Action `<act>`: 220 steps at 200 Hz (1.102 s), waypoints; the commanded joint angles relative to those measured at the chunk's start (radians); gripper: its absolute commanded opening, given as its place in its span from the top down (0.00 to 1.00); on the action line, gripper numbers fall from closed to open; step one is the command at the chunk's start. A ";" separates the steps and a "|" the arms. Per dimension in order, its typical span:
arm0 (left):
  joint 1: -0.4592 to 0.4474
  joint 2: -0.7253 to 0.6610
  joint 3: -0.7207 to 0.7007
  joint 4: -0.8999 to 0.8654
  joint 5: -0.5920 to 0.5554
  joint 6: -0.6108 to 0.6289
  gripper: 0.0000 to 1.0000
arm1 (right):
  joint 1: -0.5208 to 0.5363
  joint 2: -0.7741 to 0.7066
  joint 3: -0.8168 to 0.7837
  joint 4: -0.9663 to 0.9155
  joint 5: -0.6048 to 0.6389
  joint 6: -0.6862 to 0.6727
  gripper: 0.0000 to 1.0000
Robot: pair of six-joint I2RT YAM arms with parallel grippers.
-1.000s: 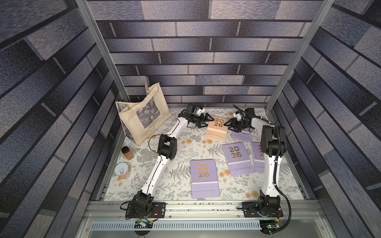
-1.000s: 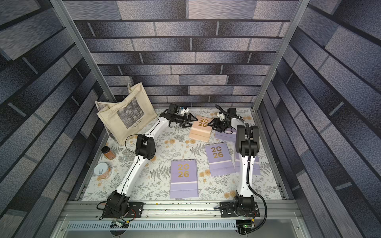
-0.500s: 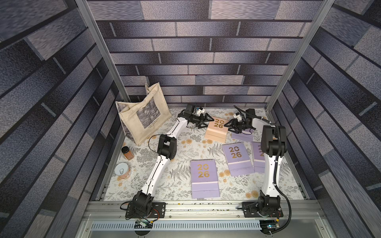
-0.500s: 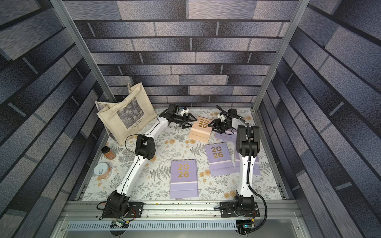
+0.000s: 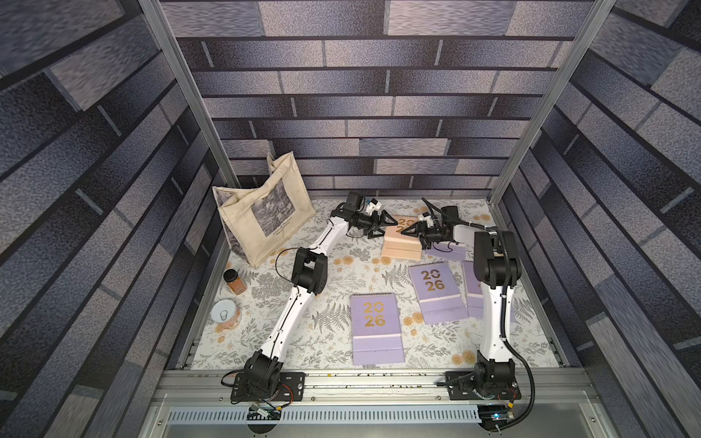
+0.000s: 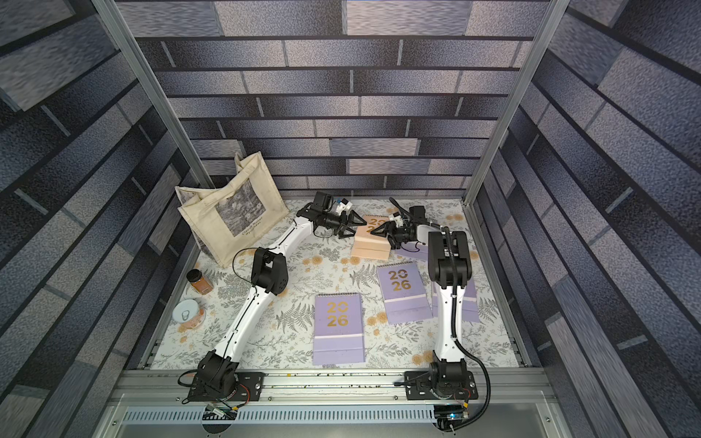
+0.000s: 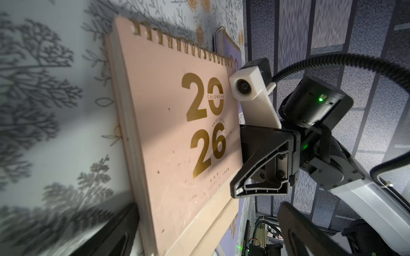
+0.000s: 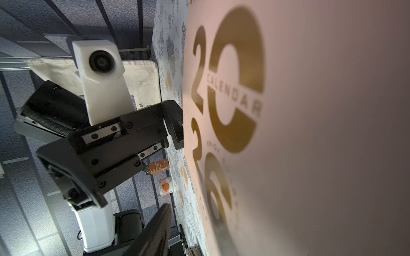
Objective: Stack the calendars
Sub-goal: Pick up the calendar at the center of the board.
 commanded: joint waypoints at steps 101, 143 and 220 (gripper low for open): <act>-0.022 -0.021 0.000 -0.125 0.105 0.113 0.00 | -0.008 -0.062 -0.069 0.014 0.018 -0.031 0.34; -0.012 -0.028 -0.005 -0.136 0.105 0.126 0.00 | -0.037 -0.072 -0.055 -0.071 0.050 -0.102 0.34; 0.011 -0.049 -0.007 -0.189 0.100 0.166 0.00 | -0.039 -0.124 -0.135 0.039 0.052 -0.092 0.95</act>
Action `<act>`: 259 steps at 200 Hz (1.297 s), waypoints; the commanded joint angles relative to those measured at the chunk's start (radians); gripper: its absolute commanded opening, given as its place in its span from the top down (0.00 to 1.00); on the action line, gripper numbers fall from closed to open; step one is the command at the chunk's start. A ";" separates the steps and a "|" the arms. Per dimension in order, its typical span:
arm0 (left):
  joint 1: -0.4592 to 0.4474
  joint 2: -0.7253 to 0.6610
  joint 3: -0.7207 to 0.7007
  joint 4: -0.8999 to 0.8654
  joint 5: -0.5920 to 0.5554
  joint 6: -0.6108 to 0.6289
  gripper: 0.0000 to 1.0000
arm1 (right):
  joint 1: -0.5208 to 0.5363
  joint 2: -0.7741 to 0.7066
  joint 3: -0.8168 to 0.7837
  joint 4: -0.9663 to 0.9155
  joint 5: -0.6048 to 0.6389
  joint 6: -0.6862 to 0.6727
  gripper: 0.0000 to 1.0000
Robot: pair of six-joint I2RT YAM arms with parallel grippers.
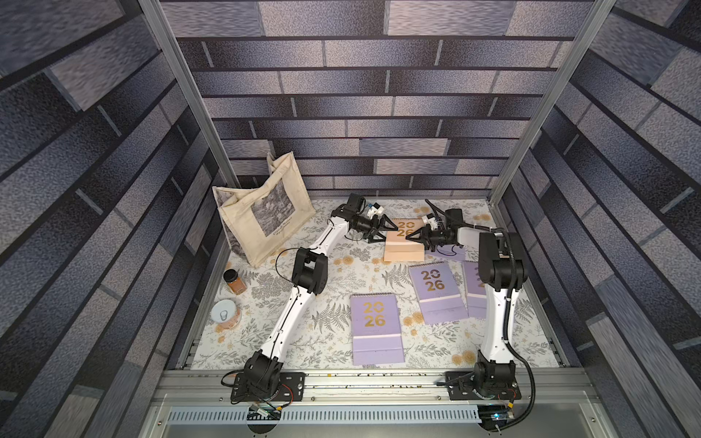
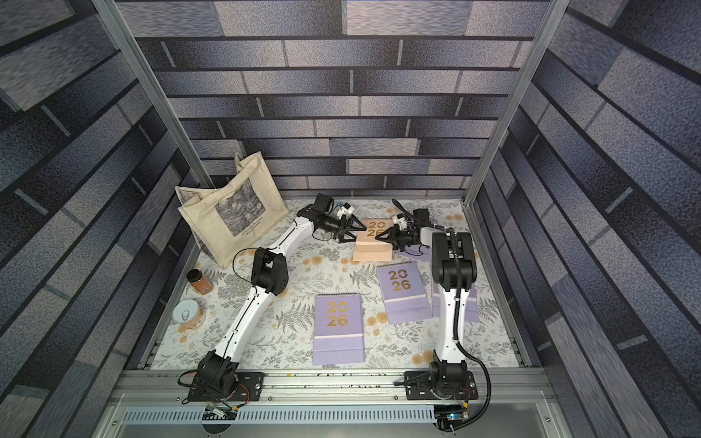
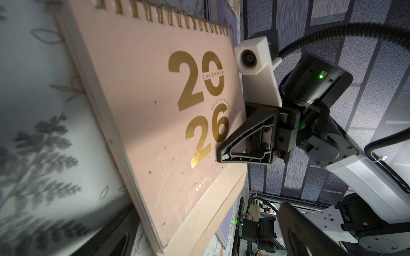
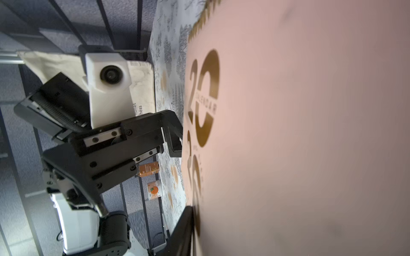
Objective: Stack the calendars
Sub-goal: Pick up the calendar at the center of the board, then place the calendar at the calendar.
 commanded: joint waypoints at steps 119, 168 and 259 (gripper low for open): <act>0.112 -0.391 -0.073 -0.385 0.156 0.358 0.00 | 0.007 -0.391 -0.224 0.287 -0.094 0.130 1.00; 0.083 -0.855 -0.736 0.038 0.034 0.209 0.00 | 0.088 -0.620 -0.353 0.406 -0.126 0.155 1.00; 0.083 -1.386 -1.580 0.840 -0.206 -0.167 0.00 | 0.235 -0.903 -0.446 0.408 -0.155 0.192 1.00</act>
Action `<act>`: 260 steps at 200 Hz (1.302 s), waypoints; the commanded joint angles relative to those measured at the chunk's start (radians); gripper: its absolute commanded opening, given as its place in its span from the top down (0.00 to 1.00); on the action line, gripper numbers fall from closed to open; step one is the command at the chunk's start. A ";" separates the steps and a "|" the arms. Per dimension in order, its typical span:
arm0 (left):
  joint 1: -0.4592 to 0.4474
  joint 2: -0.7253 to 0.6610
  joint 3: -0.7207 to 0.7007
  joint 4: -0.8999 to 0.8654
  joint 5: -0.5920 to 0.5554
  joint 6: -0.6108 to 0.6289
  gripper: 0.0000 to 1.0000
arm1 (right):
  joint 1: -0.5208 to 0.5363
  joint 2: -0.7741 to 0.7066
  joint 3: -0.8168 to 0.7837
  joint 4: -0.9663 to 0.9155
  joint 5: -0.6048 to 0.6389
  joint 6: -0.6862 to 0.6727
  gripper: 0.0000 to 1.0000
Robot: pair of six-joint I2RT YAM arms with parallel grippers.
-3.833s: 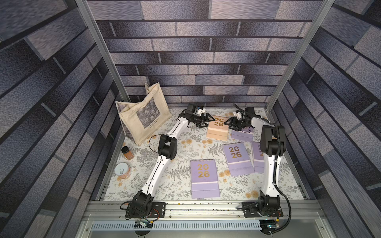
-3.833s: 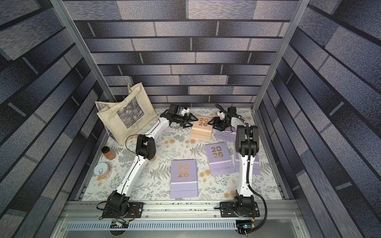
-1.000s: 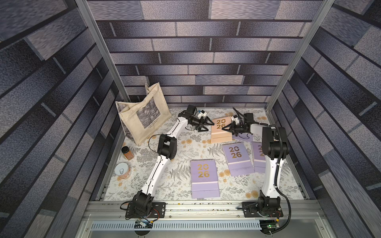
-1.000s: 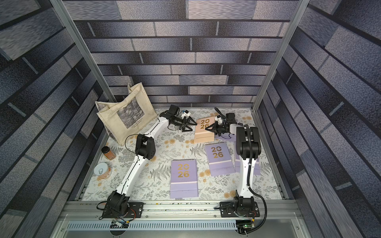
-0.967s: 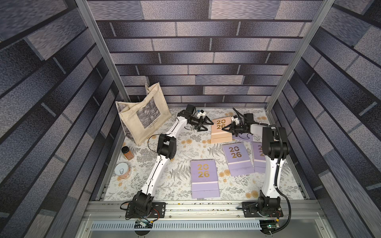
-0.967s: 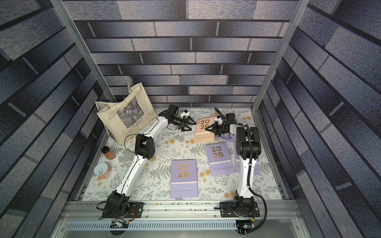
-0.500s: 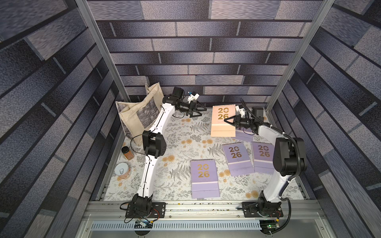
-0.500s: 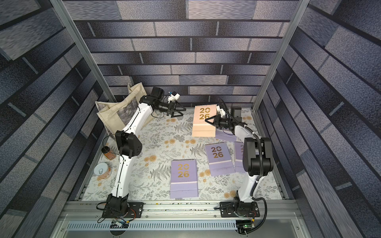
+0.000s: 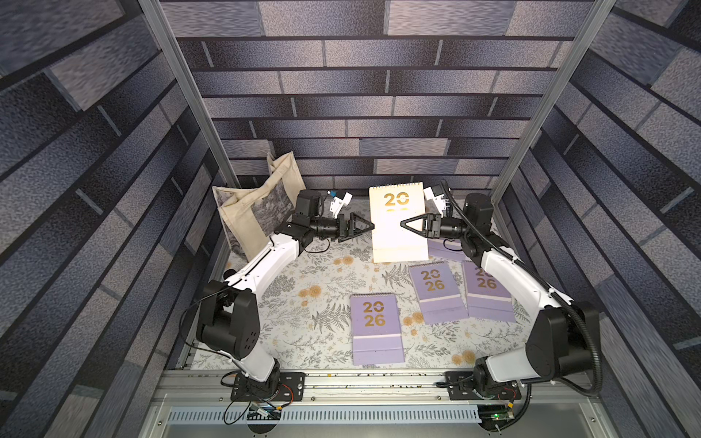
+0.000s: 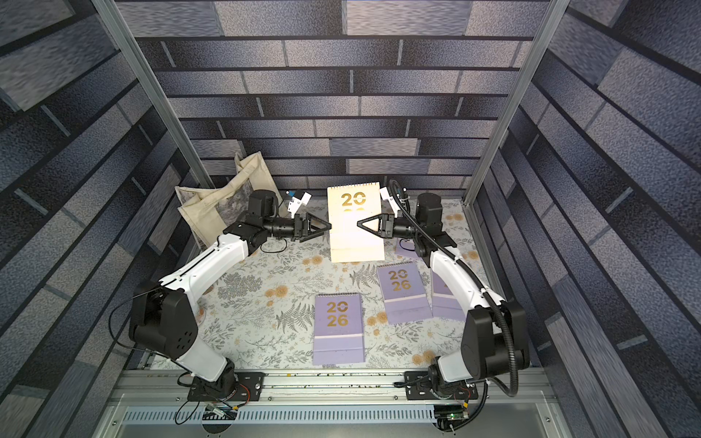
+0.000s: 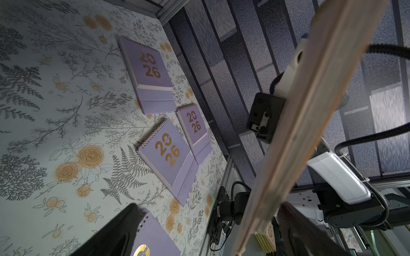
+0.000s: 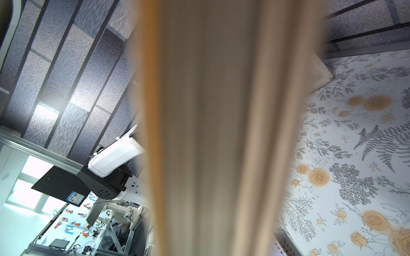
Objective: Stack the calendars
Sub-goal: Place the calendar at the calendar.
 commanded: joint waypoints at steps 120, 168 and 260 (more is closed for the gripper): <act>-0.036 -0.245 -0.258 0.471 -0.069 -0.224 0.16 | 0.145 -0.070 -0.118 0.133 0.031 0.045 1.00; -0.040 -0.262 -0.290 0.525 -0.075 -0.246 0.42 | 0.194 -0.045 -0.150 0.279 0.066 0.137 1.00; 0.012 -0.330 -0.321 0.548 -0.027 -0.258 1.00 | 0.219 -0.042 -0.150 0.154 0.060 0.037 0.26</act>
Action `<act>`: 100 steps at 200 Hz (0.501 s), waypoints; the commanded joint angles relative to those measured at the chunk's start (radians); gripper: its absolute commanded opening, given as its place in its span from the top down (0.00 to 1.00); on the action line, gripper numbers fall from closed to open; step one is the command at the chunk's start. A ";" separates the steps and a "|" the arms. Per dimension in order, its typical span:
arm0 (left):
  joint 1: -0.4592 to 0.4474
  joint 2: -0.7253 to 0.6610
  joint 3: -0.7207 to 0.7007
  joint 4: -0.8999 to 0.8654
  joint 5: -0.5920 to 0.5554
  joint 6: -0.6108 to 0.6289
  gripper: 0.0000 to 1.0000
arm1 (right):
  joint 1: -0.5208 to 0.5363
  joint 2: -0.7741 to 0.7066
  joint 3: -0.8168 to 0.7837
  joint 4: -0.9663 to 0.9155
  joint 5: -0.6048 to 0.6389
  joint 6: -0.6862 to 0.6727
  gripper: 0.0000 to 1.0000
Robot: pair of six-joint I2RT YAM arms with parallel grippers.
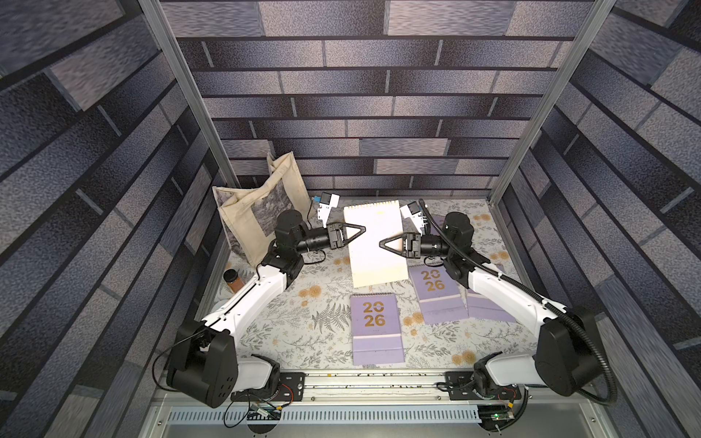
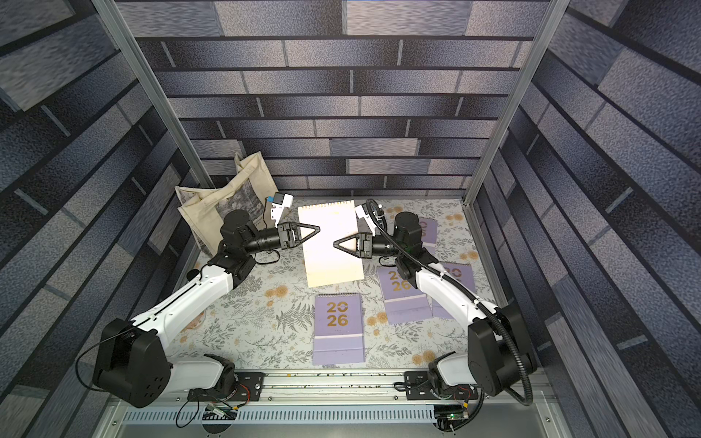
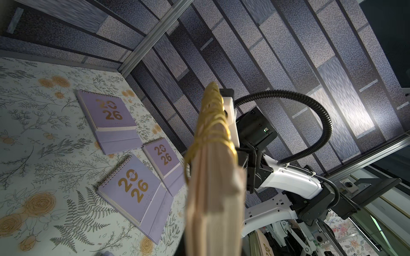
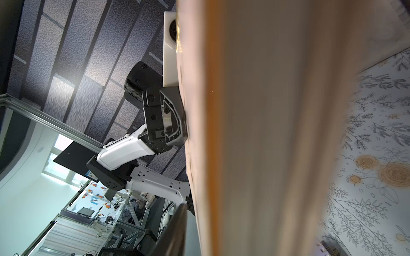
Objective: Stack the calendars
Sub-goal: Place the calendar at the calendar.
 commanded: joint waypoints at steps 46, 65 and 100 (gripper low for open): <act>0.033 -0.110 -0.020 -0.108 0.103 0.073 1.00 | -0.125 -0.006 0.057 -0.064 -0.141 -0.151 0.22; 0.009 -0.116 -0.022 -0.110 0.135 0.080 1.00 | -0.152 0.021 0.096 -0.051 -0.205 -0.157 0.24; -0.023 -0.112 -0.010 -0.191 0.152 0.141 1.00 | -0.155 0.053 0.174 -0.045 -0.287 -0.156 0.29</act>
